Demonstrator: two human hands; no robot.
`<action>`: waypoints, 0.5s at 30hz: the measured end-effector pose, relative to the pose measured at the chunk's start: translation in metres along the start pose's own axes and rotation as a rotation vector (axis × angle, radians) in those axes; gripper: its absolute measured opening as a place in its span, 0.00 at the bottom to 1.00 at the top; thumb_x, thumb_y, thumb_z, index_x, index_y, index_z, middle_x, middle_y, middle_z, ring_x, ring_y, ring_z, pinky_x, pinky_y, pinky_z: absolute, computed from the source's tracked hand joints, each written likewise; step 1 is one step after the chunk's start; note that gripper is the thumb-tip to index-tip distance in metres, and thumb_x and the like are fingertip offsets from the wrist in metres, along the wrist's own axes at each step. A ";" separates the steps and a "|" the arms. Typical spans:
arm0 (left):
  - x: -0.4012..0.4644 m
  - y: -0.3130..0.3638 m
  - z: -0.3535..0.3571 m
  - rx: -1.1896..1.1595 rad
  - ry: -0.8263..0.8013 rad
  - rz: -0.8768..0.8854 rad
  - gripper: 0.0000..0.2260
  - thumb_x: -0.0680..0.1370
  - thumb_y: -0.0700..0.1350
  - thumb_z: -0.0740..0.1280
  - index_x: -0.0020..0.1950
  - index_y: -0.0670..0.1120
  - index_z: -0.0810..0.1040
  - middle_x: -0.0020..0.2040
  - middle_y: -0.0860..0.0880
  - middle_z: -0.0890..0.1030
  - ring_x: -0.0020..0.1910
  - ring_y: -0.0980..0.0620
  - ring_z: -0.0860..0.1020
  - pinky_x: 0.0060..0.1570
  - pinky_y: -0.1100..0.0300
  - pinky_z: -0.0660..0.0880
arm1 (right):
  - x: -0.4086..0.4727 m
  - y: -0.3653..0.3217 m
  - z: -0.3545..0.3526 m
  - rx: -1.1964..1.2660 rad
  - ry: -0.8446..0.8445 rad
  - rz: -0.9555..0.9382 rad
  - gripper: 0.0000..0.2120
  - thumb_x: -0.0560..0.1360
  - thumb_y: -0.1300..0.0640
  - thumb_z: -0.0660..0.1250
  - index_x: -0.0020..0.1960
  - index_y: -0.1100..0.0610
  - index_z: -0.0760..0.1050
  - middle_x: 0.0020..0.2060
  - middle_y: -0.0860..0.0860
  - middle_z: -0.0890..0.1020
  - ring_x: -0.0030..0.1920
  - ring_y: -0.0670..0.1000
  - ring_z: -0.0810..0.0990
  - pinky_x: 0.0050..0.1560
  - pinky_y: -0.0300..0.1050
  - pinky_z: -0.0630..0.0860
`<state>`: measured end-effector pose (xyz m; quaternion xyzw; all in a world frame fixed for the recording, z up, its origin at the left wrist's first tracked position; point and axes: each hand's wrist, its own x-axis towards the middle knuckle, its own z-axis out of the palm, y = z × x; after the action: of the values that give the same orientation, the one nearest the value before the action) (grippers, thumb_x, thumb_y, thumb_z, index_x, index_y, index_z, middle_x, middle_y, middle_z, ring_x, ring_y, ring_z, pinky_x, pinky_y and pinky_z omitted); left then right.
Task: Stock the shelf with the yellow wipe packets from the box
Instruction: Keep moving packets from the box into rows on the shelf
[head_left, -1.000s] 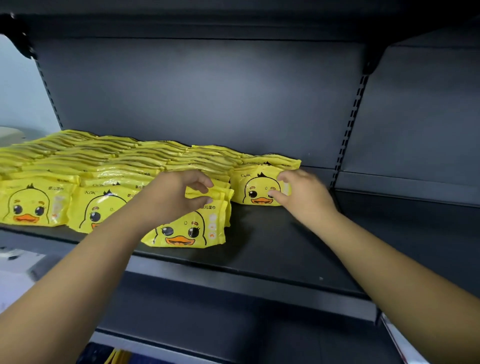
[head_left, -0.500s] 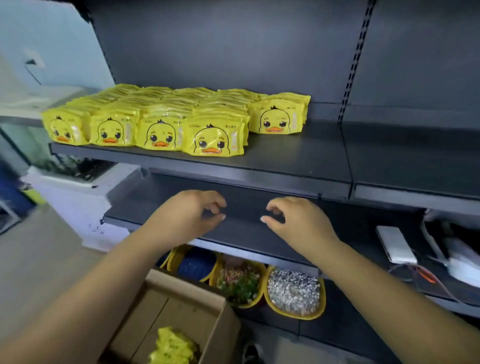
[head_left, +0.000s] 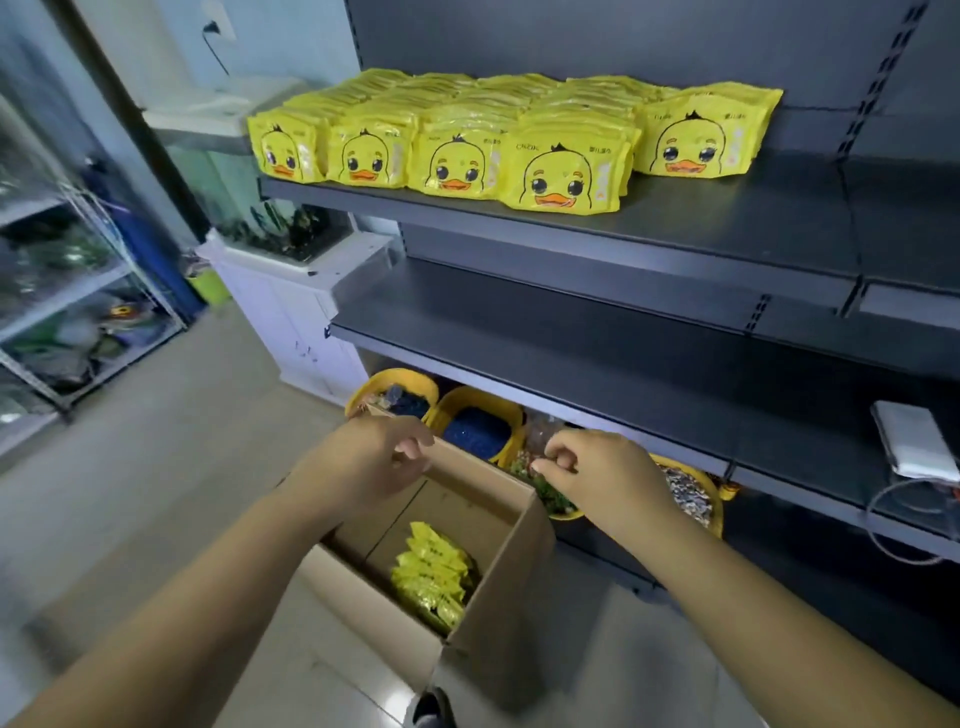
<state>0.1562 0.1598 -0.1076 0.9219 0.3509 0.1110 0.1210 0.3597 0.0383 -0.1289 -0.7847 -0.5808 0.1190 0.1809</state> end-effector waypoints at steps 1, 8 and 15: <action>-0.005 -0.012 0.003 0.000 -0.023 0.008 0.09 0.66 0.39 0.75 0.44 0.45 0.82 0.36 0.51 0.83 0.35 0.52 0.80 0.36 0.68 0.69 | 0.003 -0.006 0.008 0.007 -0.028 -0.001 0.14 0.76 0.44 0.60 0.56 0.51 0.75 0.50 0.46 0.80 0.51 0.49 0.76 0.41 0.41 0.68; -0.023 -0.102 0.024 -0.105 -0.151 -0.154 0.08 0.75 0.43 0.66 0.53 0.48 0.80 0.47 0.53 0.82 0.45 0.58 0.77 0.42 0.73 0.63 | 0.046 -0.058 0.085 0.048 -0.214 0.075 0.13 0.76 0.45 0.61 0.54 0.53 0.76 0.51 0.48 0.81 0.52 0.51 0.78 0.45 0.42 0.72; 0.011 -0.221 0.032 -0.147 -0.340 -0.173 0.10 0.76 0.44 0.65 0.57 0.48 0.77 0.50 0.52 0.81 0.50 0.54 0.77 0.46 0.69 0.65 | 0.111 -0.100 0.159 0.049 -0.326 0.274 0.11 0.77 0.46 0.60 0.49 0.52 0.75 0.37 0.46 0.76 0.48 0.51 0.77 0.48 0.44 0.71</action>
<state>0.0365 0.3221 -0.2033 0.8824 0.3943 -0.0318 0.2547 0.2428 0.1939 -0.2286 -0.8220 -0.4873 0.2821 0.0858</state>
